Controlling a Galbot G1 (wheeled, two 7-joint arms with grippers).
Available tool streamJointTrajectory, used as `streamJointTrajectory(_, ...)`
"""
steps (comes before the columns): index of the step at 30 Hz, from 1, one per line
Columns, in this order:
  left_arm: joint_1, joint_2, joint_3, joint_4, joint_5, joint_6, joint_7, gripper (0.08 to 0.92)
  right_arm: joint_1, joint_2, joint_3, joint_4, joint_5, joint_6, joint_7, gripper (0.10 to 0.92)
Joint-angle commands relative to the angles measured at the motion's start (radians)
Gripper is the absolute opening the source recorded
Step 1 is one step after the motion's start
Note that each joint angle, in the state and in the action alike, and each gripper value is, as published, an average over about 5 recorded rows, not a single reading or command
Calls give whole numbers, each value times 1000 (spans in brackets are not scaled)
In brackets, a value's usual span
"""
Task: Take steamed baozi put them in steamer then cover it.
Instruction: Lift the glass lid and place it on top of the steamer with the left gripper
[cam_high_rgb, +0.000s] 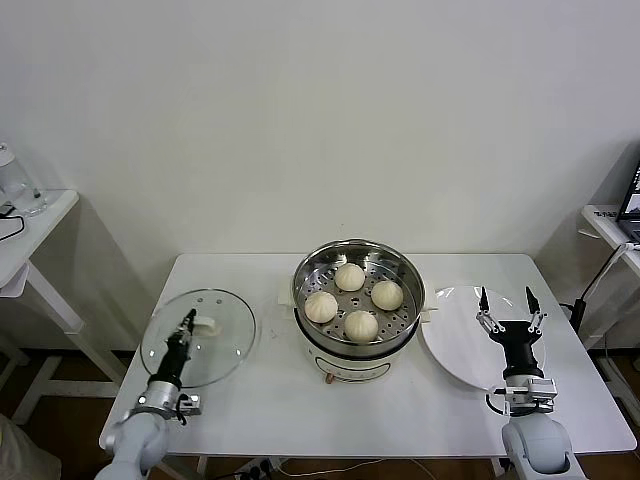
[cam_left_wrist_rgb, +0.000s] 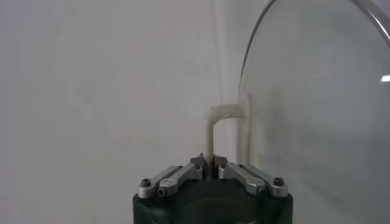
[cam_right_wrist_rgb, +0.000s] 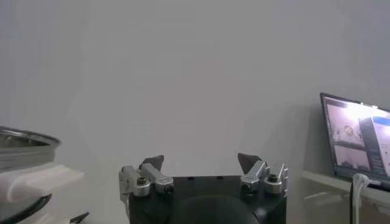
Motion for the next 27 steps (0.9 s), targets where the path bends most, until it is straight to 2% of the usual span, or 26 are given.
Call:
streamJointTrajectory(1,52,69,-63,-391,-91,100,91,195,-2,6,7,-4,0,3,-1,823)
streamJointTrajectory(6,37,63,-6,-558,-86,171,143,195,-14,14,16,-4,-1,9,-2,823)
streamJointTrajectory(12,4,59,194,-681,-108,240,196,195,-24,16,26,-4,0,12,-1,823)
streamJointTrajectory(22,-141,-8,561,-615,-154,423,268,195,-27,30,15,-7,-20,-3,3,823)
streamJointTrajectory(27,-233,-53,684,-541,-149,533,343,195,-17,46,9,-24,-36,-27,12,823)
